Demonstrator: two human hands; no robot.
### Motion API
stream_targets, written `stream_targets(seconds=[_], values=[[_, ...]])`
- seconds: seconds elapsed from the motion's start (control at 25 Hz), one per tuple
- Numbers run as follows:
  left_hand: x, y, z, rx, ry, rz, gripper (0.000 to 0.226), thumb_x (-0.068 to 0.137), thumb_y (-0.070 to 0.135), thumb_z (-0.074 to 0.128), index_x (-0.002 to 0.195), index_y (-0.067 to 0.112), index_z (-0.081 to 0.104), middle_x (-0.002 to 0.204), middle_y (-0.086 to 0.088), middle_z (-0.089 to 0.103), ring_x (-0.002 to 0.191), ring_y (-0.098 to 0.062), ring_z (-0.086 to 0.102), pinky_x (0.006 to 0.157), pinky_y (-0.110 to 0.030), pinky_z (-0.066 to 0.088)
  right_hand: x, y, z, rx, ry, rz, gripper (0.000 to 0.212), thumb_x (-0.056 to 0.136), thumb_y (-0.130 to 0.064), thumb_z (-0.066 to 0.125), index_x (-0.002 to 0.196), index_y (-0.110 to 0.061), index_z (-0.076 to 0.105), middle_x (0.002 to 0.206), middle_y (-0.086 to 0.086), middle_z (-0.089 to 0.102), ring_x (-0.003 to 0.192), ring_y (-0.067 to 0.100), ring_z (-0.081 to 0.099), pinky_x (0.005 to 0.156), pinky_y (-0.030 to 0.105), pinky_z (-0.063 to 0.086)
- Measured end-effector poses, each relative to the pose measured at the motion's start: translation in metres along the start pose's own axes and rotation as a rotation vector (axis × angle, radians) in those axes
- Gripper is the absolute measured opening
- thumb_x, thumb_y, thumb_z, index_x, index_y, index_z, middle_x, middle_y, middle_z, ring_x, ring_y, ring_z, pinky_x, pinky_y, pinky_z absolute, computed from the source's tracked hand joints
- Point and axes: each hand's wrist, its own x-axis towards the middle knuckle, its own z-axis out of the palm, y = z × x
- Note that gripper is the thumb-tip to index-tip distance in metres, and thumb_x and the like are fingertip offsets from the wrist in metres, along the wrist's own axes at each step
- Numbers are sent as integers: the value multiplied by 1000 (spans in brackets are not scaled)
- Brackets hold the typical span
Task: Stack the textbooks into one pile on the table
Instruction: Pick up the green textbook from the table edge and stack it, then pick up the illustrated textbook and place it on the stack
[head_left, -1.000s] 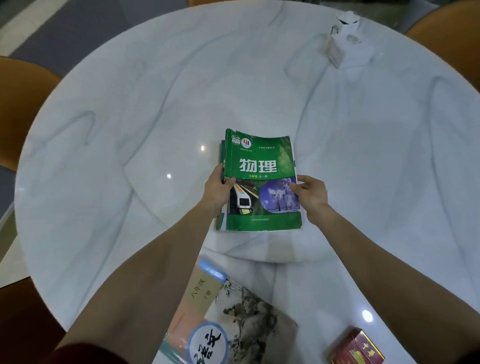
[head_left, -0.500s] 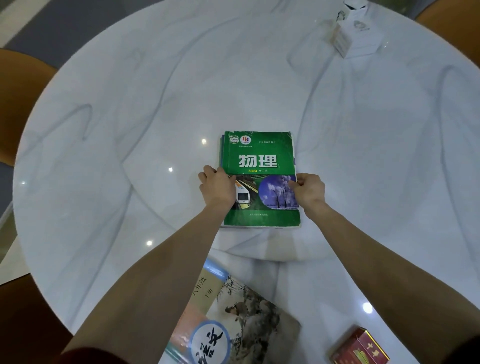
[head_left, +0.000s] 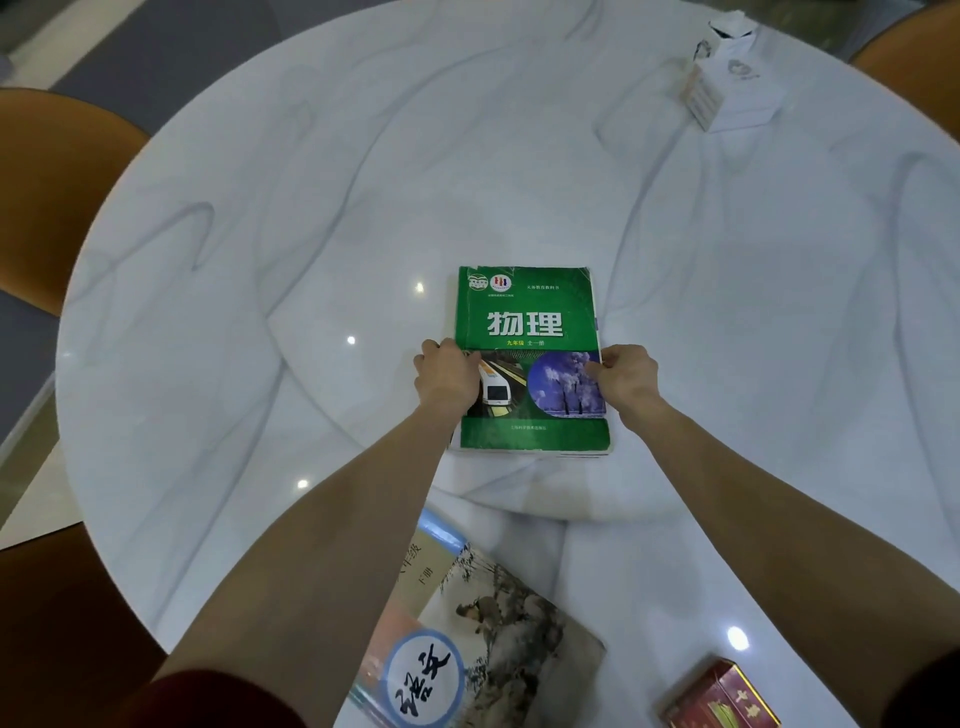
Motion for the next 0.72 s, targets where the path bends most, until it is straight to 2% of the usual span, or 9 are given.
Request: stream_targets(seconds=[0.12,0.28,0.52,0.72], values=[[-9,-9,-9,81,20,39,40,100,30,38,130,5,47,131,-19,48,124,-35,43,97,-46,42,-10,-3,-1,-160,36,-65,35,91,-17,55,122,1,57,119,25,61,109,37,58,94,39,48],[-32,-24,-22,181,46,131,35,99,24,39,125,6,54,126,-17,56,116,-33,53,92,-43,47,-34,-16,-6,-395,61,-287,31,93,-14,48,118,-1,58,120,23,55,109,39,54,93,46,48],[-92,-50,-32,210,122,180,33,98,21,40,122,7,58,116,-16,61,107,-32,58,85,-40,49,-99,-32,-3,-476,-167,-669,24,92,-15,50,107,-4,64,104,17,64,96,34,61,82,40,52],[-147,-91,-31,173,190,108,33,97,20,41,123,8,58,115,-16,62,106,-32,59,83,-41,50,-145,-26,13,-553,-335,-810,28,91,-20,51,111,-7,65,107,15,65,97,32,62,83,41,53]])
